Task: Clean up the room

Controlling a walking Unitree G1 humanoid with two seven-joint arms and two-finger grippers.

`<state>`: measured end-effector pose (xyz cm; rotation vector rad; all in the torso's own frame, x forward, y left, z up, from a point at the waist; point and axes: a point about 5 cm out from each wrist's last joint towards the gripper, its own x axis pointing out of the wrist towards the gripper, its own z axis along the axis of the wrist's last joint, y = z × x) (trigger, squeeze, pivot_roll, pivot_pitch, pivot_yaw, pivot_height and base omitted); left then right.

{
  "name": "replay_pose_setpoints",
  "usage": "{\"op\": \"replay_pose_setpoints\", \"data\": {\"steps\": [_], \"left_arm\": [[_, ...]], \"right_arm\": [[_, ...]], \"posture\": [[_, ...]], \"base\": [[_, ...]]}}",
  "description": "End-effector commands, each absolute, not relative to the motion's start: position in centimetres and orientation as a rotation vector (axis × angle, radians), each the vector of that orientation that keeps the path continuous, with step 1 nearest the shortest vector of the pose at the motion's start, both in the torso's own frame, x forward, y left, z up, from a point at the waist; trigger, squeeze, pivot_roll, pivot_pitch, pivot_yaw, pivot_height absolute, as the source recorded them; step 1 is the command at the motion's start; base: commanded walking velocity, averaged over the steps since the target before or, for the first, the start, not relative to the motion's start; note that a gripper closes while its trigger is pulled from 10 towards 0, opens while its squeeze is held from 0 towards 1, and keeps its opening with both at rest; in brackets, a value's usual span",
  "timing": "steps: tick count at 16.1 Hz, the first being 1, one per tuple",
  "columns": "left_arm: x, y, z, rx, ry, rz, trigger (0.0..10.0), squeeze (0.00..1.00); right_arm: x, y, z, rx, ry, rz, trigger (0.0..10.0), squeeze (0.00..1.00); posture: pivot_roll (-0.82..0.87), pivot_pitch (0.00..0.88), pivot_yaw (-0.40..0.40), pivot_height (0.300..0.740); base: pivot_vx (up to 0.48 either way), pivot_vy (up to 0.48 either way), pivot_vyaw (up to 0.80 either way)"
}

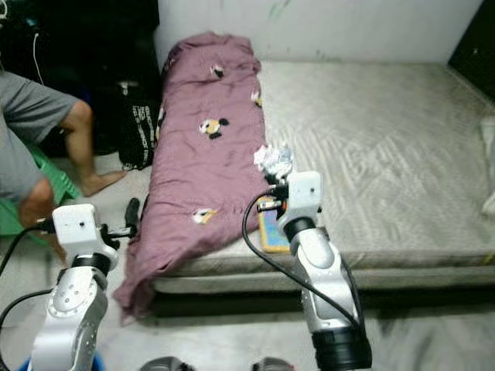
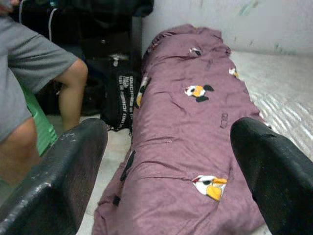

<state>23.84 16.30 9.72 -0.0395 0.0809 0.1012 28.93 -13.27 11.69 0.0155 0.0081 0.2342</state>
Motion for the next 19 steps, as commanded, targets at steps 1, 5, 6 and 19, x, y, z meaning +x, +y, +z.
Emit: {"op": "replay_pose_setpoints", "data": {"steps": [1, 5, 6, 19], "left_arm": [[23.96, 15.9, 9.97, -0.033, 0.075, 0.095, 10.0, 0.0], [24.04, 16.07, 10.11, -0.043, 0.063, 0.096, 10.0, 0.0], [24.03, 16.02, 10.12, -0.044, 0.061, 0.092, 10.0, 0.0], [23.73, 15.66, 9.92, -0.081, 0.092, 0.07, 10.0, 0.0]], "right_arm": [[28.85, -13.82, 11.52, 0.004, 0.013, 0.221, 10.0, 0.0], [28.63, -13.38, 11.31, 0.003, 0.019, 0.233, 10.0, 0.0], [28.63, -13.37, 11.29, 0.003, 0.02, 0.236, 10.0, 0.0], [28.4, -13.11, 10.99, 0.011, 0.029, 0.259, 10.0, 0.0]], "posture": [[-0.03, 0.008, -0.002, 0.74], [-0.02, 0.005, -0.002, 0.74], [-0.02, 0.005, -0.002, 0.74], [-0.02, 0.002, -0.006, 0.74]], "base": [[0.0, 0.0, 0.49], [0.0, 0.0, 0.8], [0.0, 0.0, 0.8], [0.0, 0.0, 0.8]]}}
